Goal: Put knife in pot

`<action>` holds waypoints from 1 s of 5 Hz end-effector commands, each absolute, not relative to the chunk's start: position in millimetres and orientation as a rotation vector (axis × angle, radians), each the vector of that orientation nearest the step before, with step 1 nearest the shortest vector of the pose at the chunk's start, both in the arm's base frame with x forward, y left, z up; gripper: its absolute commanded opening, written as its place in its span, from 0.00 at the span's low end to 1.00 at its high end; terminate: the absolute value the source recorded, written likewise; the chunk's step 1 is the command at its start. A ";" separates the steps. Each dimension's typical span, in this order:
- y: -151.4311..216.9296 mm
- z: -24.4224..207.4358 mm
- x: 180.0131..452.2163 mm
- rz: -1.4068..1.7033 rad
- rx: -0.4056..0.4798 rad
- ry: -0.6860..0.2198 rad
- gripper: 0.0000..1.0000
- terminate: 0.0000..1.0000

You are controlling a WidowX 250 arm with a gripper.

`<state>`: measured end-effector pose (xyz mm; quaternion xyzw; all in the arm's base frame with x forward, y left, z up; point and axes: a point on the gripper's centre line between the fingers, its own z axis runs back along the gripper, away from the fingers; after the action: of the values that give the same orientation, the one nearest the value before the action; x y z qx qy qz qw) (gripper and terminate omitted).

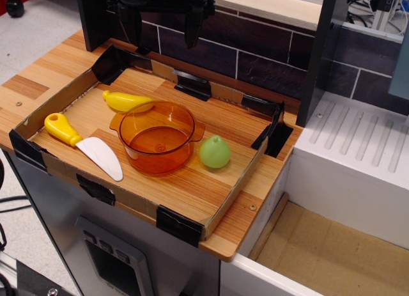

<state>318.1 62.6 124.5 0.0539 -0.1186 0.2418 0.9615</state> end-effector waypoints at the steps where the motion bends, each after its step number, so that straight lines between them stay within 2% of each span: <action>1: 62.6 124.5 318.1 0.490 0.109 -0.240 1.00 0.00; 2: 79.3 129.8 309.7 0.705 -0.003 -0.221 1.00 0.00; 3: 94.6 130.0 303.5 0.891 -0.064 -0.213 1.00 0.00; 4: 112.2 122.4 292.0 1.060 -0.118 -0.206 1.00 0.00; 5: 125.7 113.6 282.2 1.198 -0.117 -0.200 1.00 0.00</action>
<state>280.6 126.6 99.6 -0.0499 -0.0690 0.5642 0.8212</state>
